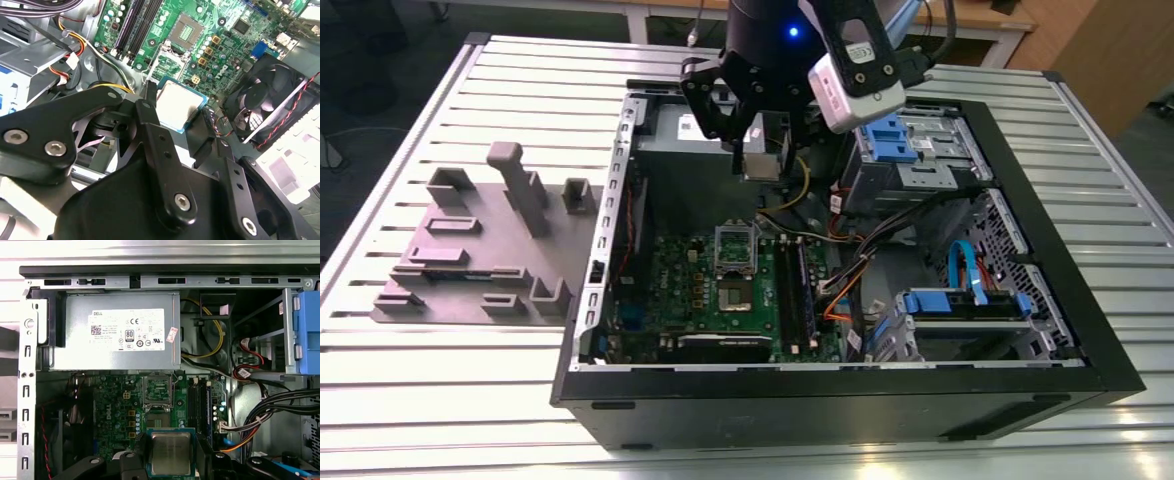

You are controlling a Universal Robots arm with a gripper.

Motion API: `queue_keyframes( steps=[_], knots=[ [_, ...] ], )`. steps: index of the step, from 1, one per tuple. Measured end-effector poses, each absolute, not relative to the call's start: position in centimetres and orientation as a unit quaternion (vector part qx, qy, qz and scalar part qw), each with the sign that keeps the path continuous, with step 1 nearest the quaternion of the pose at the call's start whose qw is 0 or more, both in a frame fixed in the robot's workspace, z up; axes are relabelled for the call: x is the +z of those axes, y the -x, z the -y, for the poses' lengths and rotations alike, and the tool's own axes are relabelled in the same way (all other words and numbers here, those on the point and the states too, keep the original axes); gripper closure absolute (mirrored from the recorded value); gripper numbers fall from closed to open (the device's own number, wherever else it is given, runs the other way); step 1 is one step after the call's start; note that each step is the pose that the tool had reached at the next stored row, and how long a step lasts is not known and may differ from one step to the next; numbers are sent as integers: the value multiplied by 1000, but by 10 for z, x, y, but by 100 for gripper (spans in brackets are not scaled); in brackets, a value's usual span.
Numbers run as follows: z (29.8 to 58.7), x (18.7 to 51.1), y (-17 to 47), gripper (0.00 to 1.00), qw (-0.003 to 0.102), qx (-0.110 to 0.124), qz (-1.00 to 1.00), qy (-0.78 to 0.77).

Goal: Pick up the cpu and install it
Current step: 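Place the cpu into insertion slot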

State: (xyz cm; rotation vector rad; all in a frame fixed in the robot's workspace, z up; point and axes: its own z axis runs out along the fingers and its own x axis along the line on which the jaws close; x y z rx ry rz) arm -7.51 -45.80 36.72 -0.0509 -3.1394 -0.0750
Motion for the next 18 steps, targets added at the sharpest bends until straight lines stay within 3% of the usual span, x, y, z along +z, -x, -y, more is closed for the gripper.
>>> queue_keyframes(
  steps=[18],
  knots=[
    [462,356,75,53,0,-24,1000,16]
  ],
)
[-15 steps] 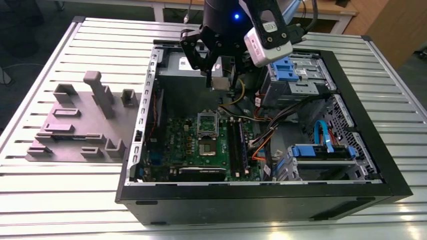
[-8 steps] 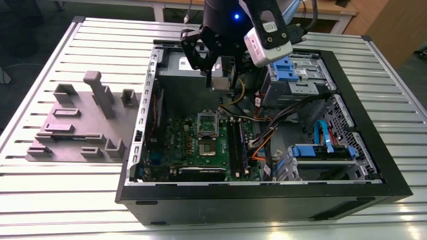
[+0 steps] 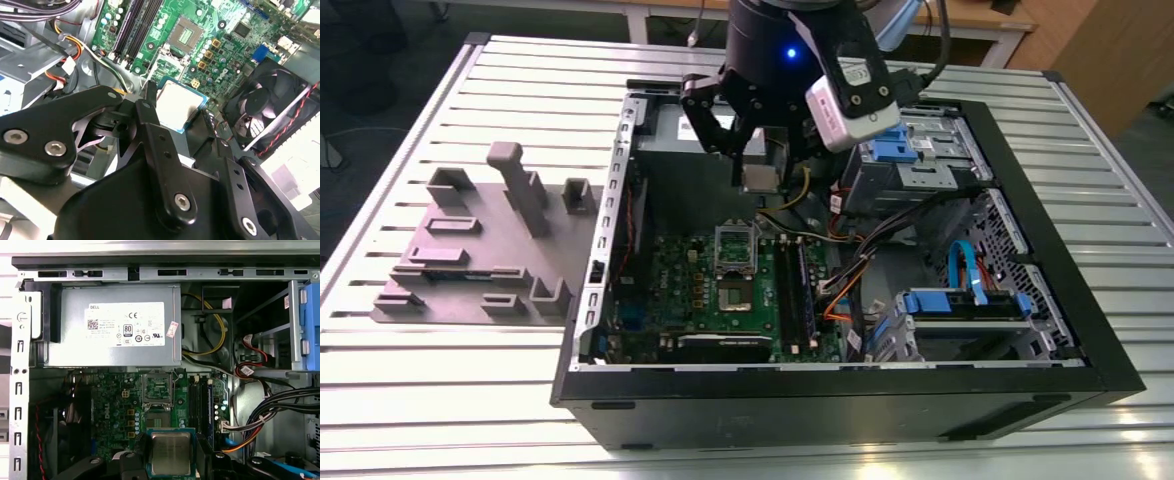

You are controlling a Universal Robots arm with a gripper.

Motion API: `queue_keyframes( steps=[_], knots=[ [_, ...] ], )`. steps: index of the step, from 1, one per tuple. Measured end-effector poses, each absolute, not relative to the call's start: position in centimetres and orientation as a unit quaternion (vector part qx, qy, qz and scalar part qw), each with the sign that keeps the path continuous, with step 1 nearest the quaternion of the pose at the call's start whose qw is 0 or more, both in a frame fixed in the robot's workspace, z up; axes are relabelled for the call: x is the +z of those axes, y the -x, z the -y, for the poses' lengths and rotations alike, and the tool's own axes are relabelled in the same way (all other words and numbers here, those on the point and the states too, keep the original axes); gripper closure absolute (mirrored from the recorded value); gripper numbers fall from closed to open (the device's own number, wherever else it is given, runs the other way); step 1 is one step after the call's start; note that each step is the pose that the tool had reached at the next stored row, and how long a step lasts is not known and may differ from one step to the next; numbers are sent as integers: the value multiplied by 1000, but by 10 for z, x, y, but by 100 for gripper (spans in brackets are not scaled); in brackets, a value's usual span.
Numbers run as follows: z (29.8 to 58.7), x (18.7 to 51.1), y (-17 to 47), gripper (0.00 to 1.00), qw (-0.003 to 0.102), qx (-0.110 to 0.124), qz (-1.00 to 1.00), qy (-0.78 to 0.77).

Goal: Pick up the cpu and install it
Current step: 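Place the cpu into insertion slot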

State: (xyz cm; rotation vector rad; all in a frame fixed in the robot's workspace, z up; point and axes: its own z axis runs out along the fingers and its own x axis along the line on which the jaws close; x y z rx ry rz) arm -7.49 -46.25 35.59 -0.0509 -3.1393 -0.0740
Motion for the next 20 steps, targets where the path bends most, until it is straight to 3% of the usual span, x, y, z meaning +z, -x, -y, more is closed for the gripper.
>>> queue_keyframes(
  steps=[20],
  knots=[
    [466,344,75,53,1,-23,1000,16]
  ],
)
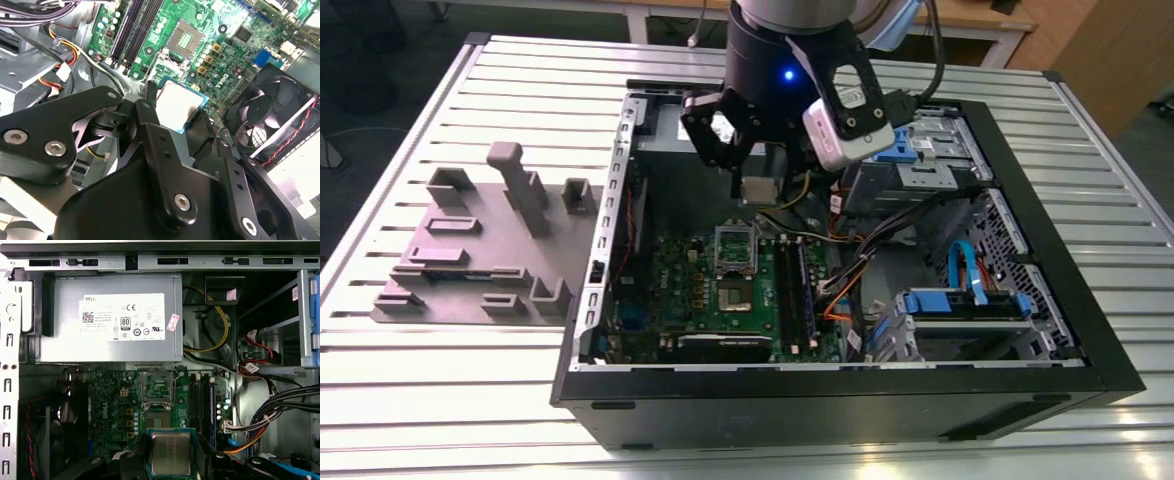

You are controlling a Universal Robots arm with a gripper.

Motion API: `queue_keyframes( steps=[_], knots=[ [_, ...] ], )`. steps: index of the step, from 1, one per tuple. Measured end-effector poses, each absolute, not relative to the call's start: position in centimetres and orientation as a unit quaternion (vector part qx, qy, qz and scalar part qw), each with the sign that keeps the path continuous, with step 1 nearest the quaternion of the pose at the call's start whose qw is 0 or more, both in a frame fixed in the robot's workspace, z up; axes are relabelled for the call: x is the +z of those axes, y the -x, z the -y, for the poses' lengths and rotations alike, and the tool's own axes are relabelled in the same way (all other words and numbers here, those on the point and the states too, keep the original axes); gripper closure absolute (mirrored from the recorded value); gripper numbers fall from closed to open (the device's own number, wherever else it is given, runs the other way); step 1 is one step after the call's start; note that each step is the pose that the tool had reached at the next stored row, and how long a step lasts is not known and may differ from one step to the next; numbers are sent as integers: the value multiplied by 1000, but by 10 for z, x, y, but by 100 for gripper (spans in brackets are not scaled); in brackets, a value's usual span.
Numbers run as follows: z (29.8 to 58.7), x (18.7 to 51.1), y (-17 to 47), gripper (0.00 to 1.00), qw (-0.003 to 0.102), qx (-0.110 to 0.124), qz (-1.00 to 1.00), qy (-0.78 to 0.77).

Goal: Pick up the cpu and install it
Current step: 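Place the cpu into insertion slot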

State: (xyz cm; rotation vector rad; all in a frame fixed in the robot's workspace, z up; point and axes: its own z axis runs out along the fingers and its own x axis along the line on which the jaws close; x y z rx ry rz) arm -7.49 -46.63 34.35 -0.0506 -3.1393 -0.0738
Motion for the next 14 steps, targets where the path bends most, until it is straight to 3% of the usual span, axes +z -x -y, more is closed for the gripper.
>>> queue_keyframes(
  steps=[14],
  knots=[
    [473,319,75,53,1,-24,1000,4]
  ],
)
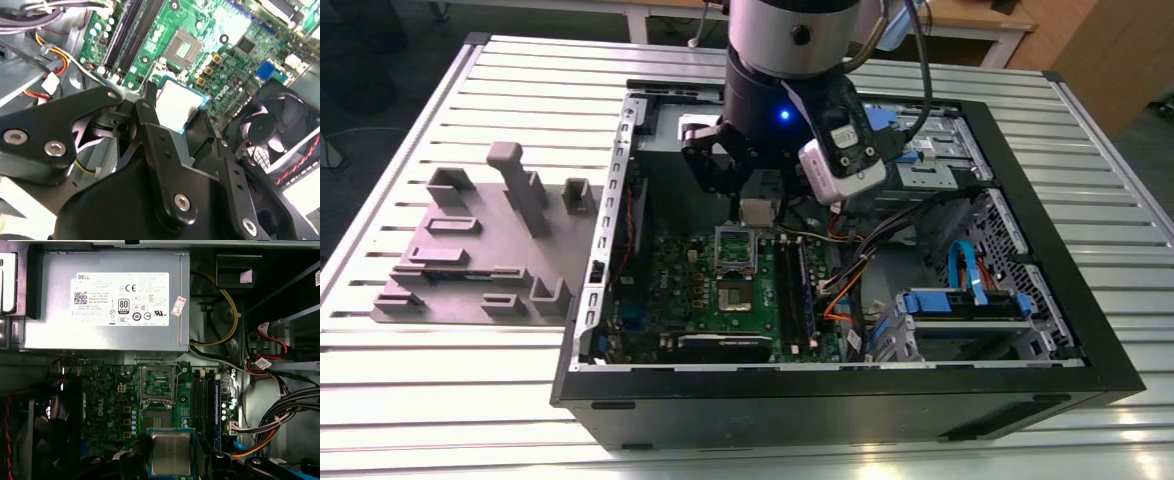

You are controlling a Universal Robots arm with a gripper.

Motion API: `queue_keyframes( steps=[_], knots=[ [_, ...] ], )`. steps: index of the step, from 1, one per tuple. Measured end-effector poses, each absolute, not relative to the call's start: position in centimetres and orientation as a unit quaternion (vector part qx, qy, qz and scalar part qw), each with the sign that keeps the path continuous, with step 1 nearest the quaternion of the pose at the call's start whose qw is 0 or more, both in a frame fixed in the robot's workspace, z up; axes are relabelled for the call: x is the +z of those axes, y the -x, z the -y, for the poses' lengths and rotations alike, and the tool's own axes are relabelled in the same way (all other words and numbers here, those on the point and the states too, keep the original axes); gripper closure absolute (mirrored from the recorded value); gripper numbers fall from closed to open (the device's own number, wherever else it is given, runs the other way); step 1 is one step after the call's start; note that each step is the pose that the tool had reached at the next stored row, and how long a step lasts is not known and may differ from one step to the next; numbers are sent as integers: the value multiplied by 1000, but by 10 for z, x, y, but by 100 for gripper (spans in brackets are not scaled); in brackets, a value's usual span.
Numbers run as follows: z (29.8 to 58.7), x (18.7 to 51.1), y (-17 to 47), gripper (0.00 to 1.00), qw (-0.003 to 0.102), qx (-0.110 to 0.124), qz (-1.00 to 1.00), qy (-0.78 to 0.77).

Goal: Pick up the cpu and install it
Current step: 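Place the cpu into insertion slot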

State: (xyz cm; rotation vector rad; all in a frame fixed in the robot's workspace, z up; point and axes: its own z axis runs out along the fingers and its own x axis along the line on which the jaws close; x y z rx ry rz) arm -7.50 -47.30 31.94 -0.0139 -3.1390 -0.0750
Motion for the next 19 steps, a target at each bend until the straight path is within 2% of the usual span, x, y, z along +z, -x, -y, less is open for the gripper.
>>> queue_keyframes(
  steps=[9,19],
  knots=[
    [473,318,75,53,1,-24,1000,4],
    [473,300,76,53,1,-24,1000,4]
  ],
)
